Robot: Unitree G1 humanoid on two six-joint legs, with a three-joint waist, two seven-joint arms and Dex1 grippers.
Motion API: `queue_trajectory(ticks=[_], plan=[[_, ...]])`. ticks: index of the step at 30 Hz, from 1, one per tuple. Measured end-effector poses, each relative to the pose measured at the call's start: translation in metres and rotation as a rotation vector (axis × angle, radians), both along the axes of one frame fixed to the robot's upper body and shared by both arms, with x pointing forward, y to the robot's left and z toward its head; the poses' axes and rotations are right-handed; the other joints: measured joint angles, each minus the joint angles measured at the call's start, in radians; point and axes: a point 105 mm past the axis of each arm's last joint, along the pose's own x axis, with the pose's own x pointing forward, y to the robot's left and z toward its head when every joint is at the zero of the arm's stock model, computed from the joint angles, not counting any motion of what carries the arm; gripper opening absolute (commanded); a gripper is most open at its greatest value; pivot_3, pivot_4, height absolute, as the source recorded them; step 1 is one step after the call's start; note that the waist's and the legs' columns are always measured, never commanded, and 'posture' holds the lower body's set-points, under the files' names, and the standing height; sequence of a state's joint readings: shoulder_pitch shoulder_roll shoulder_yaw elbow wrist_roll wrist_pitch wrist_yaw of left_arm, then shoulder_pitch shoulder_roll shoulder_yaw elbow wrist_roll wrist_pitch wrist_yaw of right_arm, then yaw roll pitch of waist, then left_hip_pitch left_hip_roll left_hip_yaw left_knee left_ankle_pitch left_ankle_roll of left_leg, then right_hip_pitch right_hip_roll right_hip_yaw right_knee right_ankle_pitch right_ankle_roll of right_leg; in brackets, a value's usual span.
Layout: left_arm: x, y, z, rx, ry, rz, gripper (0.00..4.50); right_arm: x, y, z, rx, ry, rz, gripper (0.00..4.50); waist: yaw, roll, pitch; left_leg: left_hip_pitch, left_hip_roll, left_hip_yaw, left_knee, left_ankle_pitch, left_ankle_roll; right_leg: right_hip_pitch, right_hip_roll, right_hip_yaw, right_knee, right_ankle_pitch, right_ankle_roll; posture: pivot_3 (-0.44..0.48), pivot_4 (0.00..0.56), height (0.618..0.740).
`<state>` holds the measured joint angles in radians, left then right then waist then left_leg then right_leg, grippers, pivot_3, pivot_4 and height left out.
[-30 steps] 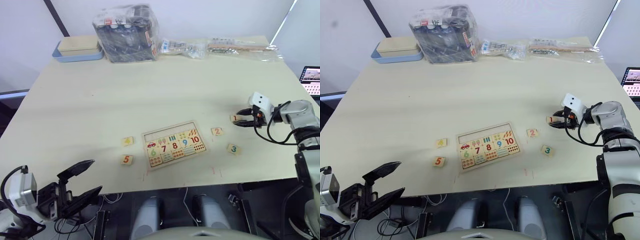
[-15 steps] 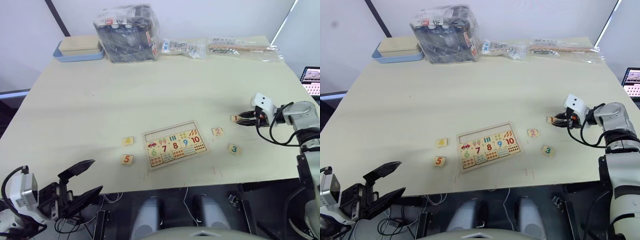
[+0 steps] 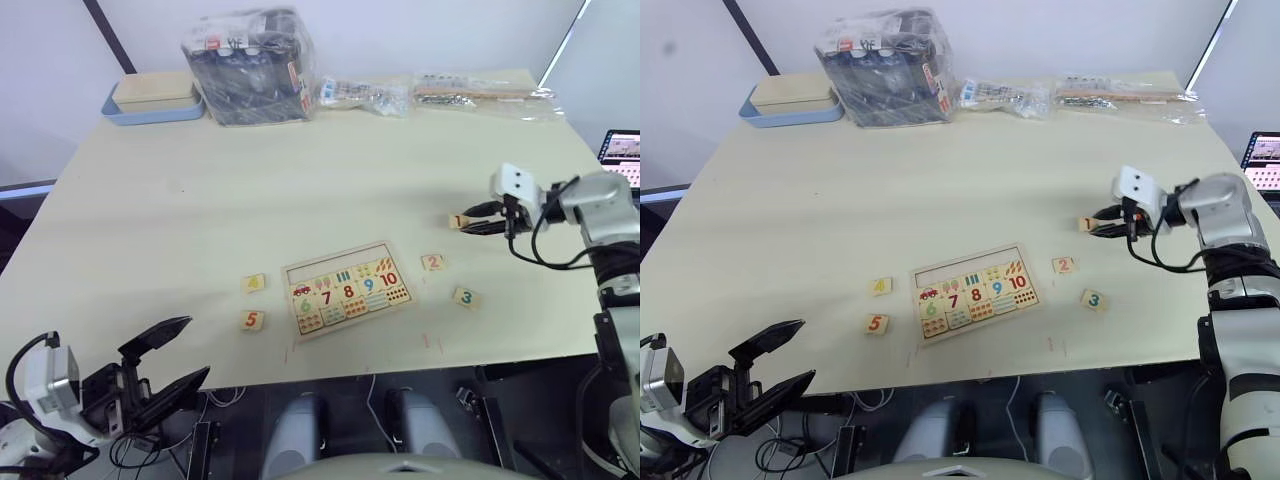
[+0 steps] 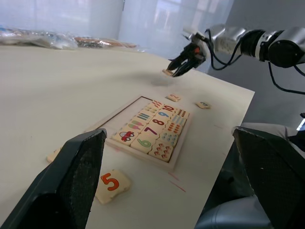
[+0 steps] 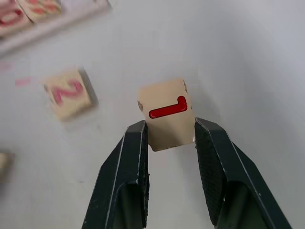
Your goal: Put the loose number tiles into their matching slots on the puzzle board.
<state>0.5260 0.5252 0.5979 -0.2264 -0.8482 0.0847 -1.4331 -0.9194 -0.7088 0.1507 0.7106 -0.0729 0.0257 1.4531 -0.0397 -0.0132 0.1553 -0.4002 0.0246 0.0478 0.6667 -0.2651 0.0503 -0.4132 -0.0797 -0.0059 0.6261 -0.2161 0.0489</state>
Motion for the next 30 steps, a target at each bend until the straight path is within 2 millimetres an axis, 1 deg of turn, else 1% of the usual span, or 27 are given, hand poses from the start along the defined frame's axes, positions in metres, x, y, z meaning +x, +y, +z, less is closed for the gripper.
queue_trajectory(ticks=[3, 4, 5, 6, 8, 10, 11, 13, 14, 16, 17, 18, 19, 21, 25, 27, 30], plan=[[-0.001, 0.002, 0.000, 0.001, 0.001, 0.018, 4.50, -0.008, 0.030, 0.020, -0.079, -0.022, 0.061, 0.86, 0.002, 0.000, 0.000, 0.000, 0.000, -0.001, 0.000, 0.000, 0.000, -0.002, 0.000, -0.001, 0.000, 0.000, 0.000, 0.000, 0.150, 0.740], [-0.001, 0.004, 0.001, 0.005, -0.004, 0.030, 4.50, -0.014, 0.044, 0.027, -0.113, -0.005, 0.088, 0.86, 0.003, 0.000, 0.000, 0.000, 0.000, -0.001, 0.000, 0.000, 0.000, -0.002, -0.002, -0.003, 0.000, 0.000, 0.000, 0.000, 0.150, 0.740], [-0.001, 0.005, 0.002, 0.008, -0.008, 0.036, 4.50, -0.018, 0.053, 0.032, -0.129, -0.001, 0.107, 0.86, 0.005, 0.000, 0.000, -0.001, 0.000, -0.001, 0.000, 0.000, 0.000, -0.002, -0.007, -0.007, 0.000, 0.000, 0.000, 0.000, 0.150, 0.740], [-0.001, 0.006, 0.002, 0.007, -0.008, 0.042, 4.50, -0.023, 0.063, 0.037, -0.155, 0.011, 0.124, 0.86, 0.009, 0.000, 0.000, -0.001, -0.001, -0.001, 0.000, 0.000, 0.000, -0.002, -0.010, -0.011, 0.000, 0.000, 0.000, 0.000, 0.150, 0.740], [-0.001, 0.006, 0.003, 0.006, -0.009, 0.044, 4.50, -0.028, 0.073, 0.039, -0.177, 0.019, 0.144, 0.86, 0.011, 0.000, 0.000, -0.001, -0.001, -0.001, 0.000, -0.001, 0.000, -0.002, -0.012, -0.015, 0.000, 0.000, 0.000, 0.000, 0.150, 0.740], [0.000, 0.007, 0.004, 0.009, -0.013, 0.049, 4.50, -0.037, 0.092, 0.046, -0.197, 0.019, 0.190, 0.86, 0.009, 0.000, 0.000, -0.002, -0.001, -0.001, 0.000, -0.001, 0.000, -0.003, -0.018, -0.023, 0.000, 0.000, 0.000, 0.000, 0.150, 0.740], [-0.001, 0.008, 0.004, 0.011, -0.015, 0.054, 4.50, -0.041, 0.107, 0.051, -0.200, 0.009, 0.223, 0.86, 0.007, 0.000, 0.000, -0.002, -0.001, -0.001, 0.000, -0.001, -0.001, -0.003, -0.020, -0.027, 0.000, 0.000, 0.000, 0.000, 0.150, 0.740], [0.000, 0.009, 0.006, 0.019, -0.023, 0.058, 4.50, -0.045, 0.145, 0.061, -0.235, -0.045, 0.288, 0.86, -0.005, 0.001, 0.000, -0.001, 0.001, 0.000, 0.000, -0.002, -0.003, -0.005, -0.024, -0.032, 0.001, 0.002, -0.003, 0.000, 0.150, 0.740], [0.000, 0.010, 0.007, 0.024, -0.029, 0.061, 4.50, -0.051, 0.168, 0.063, -0.248, -0.066, 0.328, 0.86, -0.005, 0.000, 0.000, -0.001, 0.003, 0.000, 0.000, -0.003, -0.004, -0.005, -0.024, -0.038, 0.001, 0.002, -0.003, 0.000, 0.150, 0.740], [-0.001, 0.012, 0.007, 0.028, -0.032, 0.068, 4.50, -0.056, 0.191, 0.059, -0.253, -0.068, 0.360, 0.86, -0.003, 0.000, 0.000, -0.001, 0.003, -0.002, 0.000, -0.004, -0.005, -0.004, -0.023, -0.043, 0.001, 0.002, -0.003, 0.000, 0.150, 0.740], [-0.002, 0.014, 0.007, 0.032, -0.034, 0.076, 4.50, -0.059, 0.203, 0.055, -0.258, -0.057, 0.369, 0.86, 0.000, 0.000, 0.000, -0.002, 0.003, -0.002, 0.000, -0.004, -0.005, -0.004, -0.023, -0.044, 0.001, 0.002, -0.003, 0.000, 0.150, 0.740], [-0.002, 0.015, 0.006, 0.032, -0.034, 0.079, 4.50, -0.060, 0.208, 0.052, -0.262, -0.052, 0.375, 0.86, 0.002, 0.000, 0.000, -0.002, 0.003, -0.002, 0.000, -0.004, -0.005, -0.004, -0.024, -0.045, 0.001, 0.002, -0.003, 0.000, 0.150, 0.740], [-0.003, 0.018, 0.004, 0.031, -0.027, 0.090, 4.50, -0.062, 0.220, 0.043, -0.280, -0.029, 0.377, 0.86, 0.007, 0.001, 0.000, -0.007, 0.000, -0.005, 0.002, -0.003, -0.006, -0.005, -0.023, -0.050, 0.000, 0.002, -0.003, 0.000, 0.150, 0.740], [-0.003, 0.020, 0.004, 0.032, -0.026, 0.096, 4.50, -0.063, 0.225, 0.038, -0.295, -0.023, 0.376, 0.86, 0.007, 0.002, 0.001, -0.009, -0.001, -0.007, 0.003, -0.003, -0.006, -0.006, -0.024, -0.051, 0.000, 0.002, -0.003, 0.000, 0.150, 0.740], [-0.002, 0.022, 0.004, 0.045, -0.031, 0.098, 4.50, -0.064, 0.237, 0.022, -0.358, -0.011, 0.386, 0.86, 0.003, 0.000, 0.000, -0.012, -0.002, -0.009, 0.005, -0.002, -0.008, -0.007, -0.023, -0.053, 0.000, 0.002, -0.003, 0.000, 0.150, 0.740], [-0.002, 0.022, 0.005, 0.053, -0.031, 0.097, 4.50, -0.062, 0.240, 0.013, -0.389, 0.001, 0.381, 0.86, 0.003, 0.000, 0.000, -0.013, -0.002, -0.011, 0.005, -0.001, -0.008, -0.007, -0.022, -0.055, 0.000, 0.002, -0.003, 0.000, 0.150, 0.740], [-0.002, 0.022, 0.005, 0.055, -0.029, 0.099, 4.50, -0.059, 0.243, 0.005, -0.408, 0.015, 0.363, 0.86, 0.001, 0.000, 0.001, -0.013, -0.002, -0.012, 0.005, -0.001, -0.010, -0.007, -0.018, -0.055, 0.000, 0.003, -0.001, 0.000, 0.150, 0.740]])
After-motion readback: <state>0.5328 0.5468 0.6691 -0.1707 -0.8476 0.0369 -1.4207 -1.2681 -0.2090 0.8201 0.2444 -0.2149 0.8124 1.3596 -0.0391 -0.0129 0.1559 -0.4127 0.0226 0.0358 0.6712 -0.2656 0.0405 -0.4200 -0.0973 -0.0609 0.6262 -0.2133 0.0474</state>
